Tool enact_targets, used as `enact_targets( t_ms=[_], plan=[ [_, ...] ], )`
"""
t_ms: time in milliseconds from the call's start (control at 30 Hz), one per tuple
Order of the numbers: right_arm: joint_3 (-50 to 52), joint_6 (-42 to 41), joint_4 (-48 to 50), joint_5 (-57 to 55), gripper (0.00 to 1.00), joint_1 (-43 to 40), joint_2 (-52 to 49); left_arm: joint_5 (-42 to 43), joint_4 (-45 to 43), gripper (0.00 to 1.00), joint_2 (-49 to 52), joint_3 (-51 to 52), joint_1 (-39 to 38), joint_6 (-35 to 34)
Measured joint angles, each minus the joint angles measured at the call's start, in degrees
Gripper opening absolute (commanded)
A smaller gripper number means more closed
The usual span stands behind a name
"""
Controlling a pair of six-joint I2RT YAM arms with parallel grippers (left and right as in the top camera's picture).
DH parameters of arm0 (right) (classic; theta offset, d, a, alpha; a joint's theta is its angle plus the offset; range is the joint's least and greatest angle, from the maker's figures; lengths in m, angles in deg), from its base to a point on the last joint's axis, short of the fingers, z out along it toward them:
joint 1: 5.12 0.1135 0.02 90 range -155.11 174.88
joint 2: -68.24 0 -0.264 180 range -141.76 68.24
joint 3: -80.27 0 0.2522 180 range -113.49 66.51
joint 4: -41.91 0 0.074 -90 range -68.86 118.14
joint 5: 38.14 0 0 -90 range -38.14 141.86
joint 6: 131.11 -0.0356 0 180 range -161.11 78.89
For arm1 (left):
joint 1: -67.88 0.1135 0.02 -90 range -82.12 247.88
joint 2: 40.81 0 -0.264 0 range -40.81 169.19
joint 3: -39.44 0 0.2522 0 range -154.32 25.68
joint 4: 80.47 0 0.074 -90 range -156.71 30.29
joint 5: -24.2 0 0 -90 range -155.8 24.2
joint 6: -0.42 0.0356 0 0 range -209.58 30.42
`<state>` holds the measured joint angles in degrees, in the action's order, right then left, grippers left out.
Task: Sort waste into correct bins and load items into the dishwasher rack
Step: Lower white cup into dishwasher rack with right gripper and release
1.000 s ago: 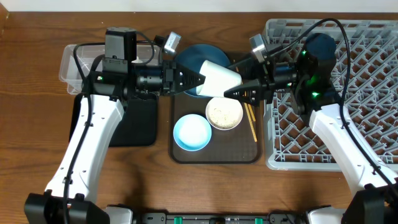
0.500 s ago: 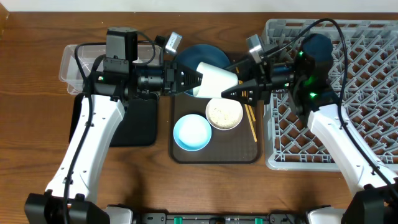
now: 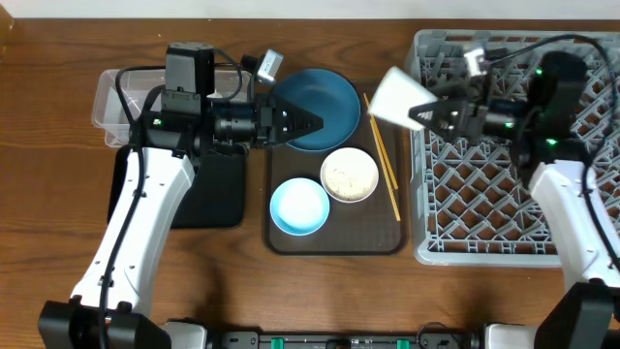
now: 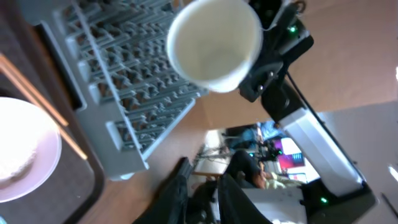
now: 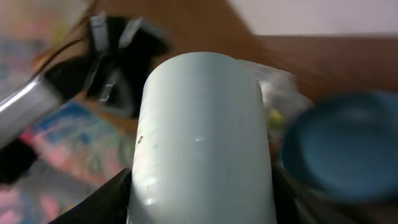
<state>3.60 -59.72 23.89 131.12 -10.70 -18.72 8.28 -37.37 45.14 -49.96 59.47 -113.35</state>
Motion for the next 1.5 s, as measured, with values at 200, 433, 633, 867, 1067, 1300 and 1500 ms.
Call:
enact_targets(
  t_ms=[200,433,633,867,1067,1300,1500],
  plan=[
    [0.3,3.3,-19.3,-16.3,0.58,-0.8,2.3,-8.8,3.1,0.21,0.0,0.0,0.0,3.3],
    [-1.5,5.8,-38.1,-36.7,0.57,-0.5,13.9,-27.6,12.6,0.21,0.0,0.0,0.0,8.3],
    [-12.8,7.5,-59.0,-57.2,0.55,-0.5,17.1,-44.0,18.8,0.21,0.0,0.0,0.0,10.3],
    [-20.9,8.2,-72.3,-70.4,0.55,-0.5,16.1,-55.7,21.0,0.21,0.0,0.0,0.0,11.0],
    [-21.0,8.4,-76.0,-72.8,0.55,-0.5,9.6,-59.0,21.2,0.22,0.0,0.0,0.0,12.2],
    [-21.0,8.4,-76.9,-73.7,0.56,-0.5,0.6,-60.7,21.9,0.22,0.0,0.0,0.0,13.5],
    [-21.0,8.7,-77.8,-74.2,0.56,-0.5,-2.4,-61.0,21.8,0.22,0.0,0.5,0.0,13.8]
  ],
)
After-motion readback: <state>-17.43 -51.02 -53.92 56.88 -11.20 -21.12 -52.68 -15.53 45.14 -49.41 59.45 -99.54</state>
